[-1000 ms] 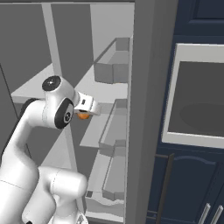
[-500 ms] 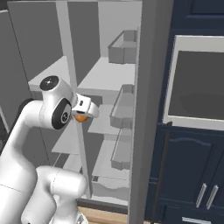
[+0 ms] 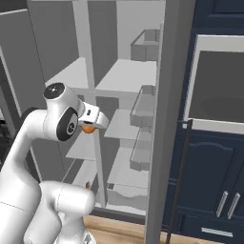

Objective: Take the mushroom and tangerine from the fridge shelf and place them in the freezer drawer to begin freezing them.

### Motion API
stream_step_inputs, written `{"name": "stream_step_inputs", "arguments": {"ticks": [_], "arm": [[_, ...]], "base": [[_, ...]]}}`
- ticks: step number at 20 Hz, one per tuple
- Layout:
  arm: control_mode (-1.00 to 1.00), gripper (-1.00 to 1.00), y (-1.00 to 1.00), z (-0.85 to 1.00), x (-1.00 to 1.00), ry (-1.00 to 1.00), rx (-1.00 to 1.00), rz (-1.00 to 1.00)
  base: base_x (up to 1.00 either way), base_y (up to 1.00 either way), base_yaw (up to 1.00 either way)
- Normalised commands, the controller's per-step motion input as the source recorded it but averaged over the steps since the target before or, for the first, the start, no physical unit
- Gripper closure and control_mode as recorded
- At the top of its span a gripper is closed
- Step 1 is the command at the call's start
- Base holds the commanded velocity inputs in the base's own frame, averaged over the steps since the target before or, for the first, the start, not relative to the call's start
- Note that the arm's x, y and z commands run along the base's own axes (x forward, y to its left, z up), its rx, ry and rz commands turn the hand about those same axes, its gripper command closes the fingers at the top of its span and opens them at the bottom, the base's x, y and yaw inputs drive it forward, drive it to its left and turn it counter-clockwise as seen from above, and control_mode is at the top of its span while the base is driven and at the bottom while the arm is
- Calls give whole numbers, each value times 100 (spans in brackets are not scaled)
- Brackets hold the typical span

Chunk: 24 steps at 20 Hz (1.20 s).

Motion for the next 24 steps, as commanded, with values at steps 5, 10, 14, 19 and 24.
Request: {"name": "stream_step_inputs", "arguments": {"ticks": [5,10,14,19,24], "arm": [[100,100,0,0,0,0,0,0],[100,100,0,0,0,0,0,0],[-100,100,6,-43,3,12,4,15],[-100,100,27,-87,43,17,5,25],[-100,100,42,-100,46,12,3,26]], "base": [[0,37,14],[0,30,14],[0,5,4],[0,0,0],[0,0,0]]}}
